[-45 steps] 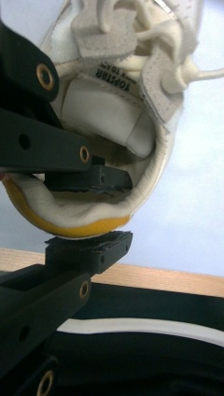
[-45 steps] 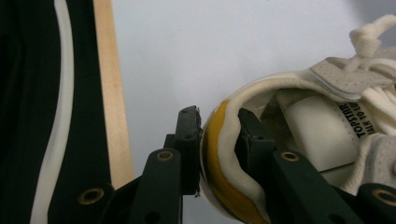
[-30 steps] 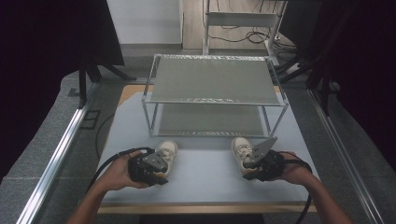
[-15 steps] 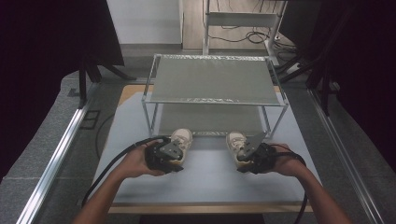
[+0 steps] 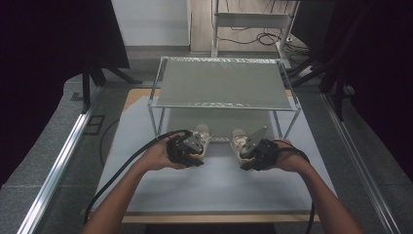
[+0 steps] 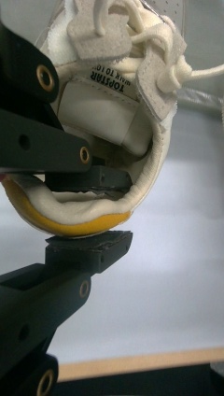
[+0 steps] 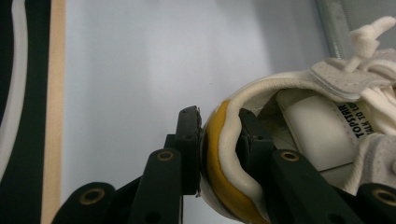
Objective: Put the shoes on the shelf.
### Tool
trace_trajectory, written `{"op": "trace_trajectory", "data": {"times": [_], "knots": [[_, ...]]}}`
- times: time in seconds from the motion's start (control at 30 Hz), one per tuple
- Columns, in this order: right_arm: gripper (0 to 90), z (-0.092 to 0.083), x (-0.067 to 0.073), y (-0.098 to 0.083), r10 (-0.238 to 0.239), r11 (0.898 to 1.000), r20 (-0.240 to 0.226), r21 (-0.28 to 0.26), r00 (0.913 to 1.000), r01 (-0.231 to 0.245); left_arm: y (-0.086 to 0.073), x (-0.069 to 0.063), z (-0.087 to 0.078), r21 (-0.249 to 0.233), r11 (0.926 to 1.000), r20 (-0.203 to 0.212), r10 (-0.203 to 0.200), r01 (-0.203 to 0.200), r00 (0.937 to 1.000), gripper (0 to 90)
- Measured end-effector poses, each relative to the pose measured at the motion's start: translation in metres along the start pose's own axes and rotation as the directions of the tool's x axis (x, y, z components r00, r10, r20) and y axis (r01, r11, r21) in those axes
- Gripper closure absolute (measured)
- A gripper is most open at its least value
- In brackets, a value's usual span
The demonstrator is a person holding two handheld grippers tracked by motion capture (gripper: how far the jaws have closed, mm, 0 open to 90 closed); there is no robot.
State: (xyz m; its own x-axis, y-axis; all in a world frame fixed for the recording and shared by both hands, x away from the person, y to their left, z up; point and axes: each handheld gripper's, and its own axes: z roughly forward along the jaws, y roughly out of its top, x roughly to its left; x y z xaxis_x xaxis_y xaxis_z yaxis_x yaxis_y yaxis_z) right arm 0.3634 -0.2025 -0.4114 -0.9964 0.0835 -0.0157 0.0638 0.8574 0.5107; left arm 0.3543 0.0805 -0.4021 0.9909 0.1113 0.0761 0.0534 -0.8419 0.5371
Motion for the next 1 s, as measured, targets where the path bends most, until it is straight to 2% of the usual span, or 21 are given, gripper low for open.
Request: {"op": "trace_trajectory", "data": {"times": [0.2, 0.43, 0.57, 0.63, 0.67, 0.93, 1.0], "knots": [[72.9, 0.003, -0.012, 0.005, -0.002, 1.000, 0.015, 0.006, 0.9999, 0.001, 0.003, 0.015, 0.010, 0.014, 0.9999, -0.022, 0.003, -0.003, 0.9998, 70.2], [72.9, 0.011, -0.023, 0.016, -0.011, 1.000, 0.039, 0.014, 0.9992, 0.010, 0.006, 0.026, 0.023, -0.001, 1.0000, -0.021, 0.003, -0.003, 0.9998, 70.2], [72.8, 0.016, -0.029, 0.021, -0.018, 1.000, 0.047, 0.013, 0.9988, 0.017, 0.006, 0.038, 0.035, -0.023, 0.9997, -0.015, 0.000, 0.000, 0.9999, 70.2], [72.8, 0.018, -0.031, 0.023, -0.015, 1.000, 0.047, 0.007, 0.9988, 0.015, 0.006, 0.040, 0.036, -0.025, 0.9997, -0.017, 0.003, -0.003, 0.9998, 70.2], [72.8, 0.021, -0.035, 0.024, -0.012, 1.000, 0.052, 0.003, 0.9986, 0.012, 0.005, 0.043, 0.039, -0.034, 0.9992, -0.008, -0.020, 0.020, 0.9998, 70.2], [72.7, 0.035, -0.048, 0.026, 0.010, 1.000, 0.064, -0.009, 0.9979, -0.009, 0.007, 0.054, 0.045, -0.049, 0.9986, 0.001, -0.018, 0.018, 0.9998, 70.2], [72.7, 0.038, -0.053, 0.027, 0.021, 1.000, 0.072, -0.021, 0.9972, -0.019, 0.007, 0.057, 0.048, -0.058, 0.9979, -0.006, -0.029, 0.029, 0.9996, 70.2]]}}
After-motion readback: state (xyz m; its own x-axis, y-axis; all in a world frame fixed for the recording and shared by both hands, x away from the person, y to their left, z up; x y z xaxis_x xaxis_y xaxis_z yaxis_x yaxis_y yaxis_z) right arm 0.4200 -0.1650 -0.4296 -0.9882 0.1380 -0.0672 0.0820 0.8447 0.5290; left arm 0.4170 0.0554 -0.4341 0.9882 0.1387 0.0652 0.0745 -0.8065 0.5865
